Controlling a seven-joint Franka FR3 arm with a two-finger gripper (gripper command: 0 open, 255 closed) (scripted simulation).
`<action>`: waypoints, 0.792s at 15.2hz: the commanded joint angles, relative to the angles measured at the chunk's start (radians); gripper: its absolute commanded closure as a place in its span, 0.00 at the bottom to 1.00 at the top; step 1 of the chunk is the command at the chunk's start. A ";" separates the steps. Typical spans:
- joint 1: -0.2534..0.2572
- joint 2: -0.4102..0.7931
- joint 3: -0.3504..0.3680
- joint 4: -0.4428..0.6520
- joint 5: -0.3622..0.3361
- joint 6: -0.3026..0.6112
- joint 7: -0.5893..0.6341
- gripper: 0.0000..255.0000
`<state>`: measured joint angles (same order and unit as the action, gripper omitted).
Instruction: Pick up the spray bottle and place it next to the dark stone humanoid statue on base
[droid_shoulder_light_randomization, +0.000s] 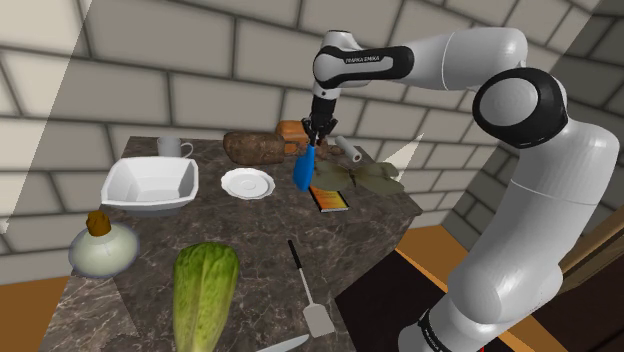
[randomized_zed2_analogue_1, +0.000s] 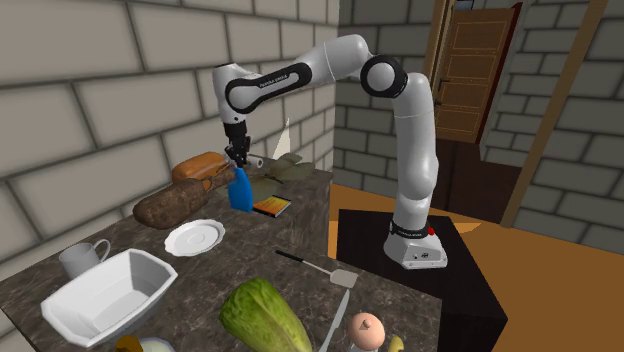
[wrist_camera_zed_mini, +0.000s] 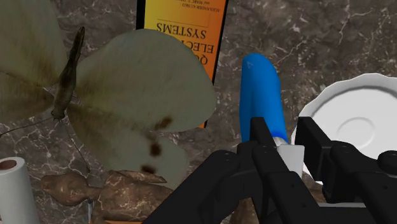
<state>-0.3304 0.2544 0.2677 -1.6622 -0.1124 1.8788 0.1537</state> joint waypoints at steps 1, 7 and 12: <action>-0.001 0.003 -0.001 -0.024 -0.002 0.027 0.002 1.00; -0.001 0.011 -0.002 -0.049 -0.005 0.060 0.005 1.00; -0.001 0.011 -0.002 -0.049 -0.005 0.060 0.005 1.00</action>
<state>-0.3311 0.2651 0.2658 -1.7117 -0.1174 1.9388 0.1586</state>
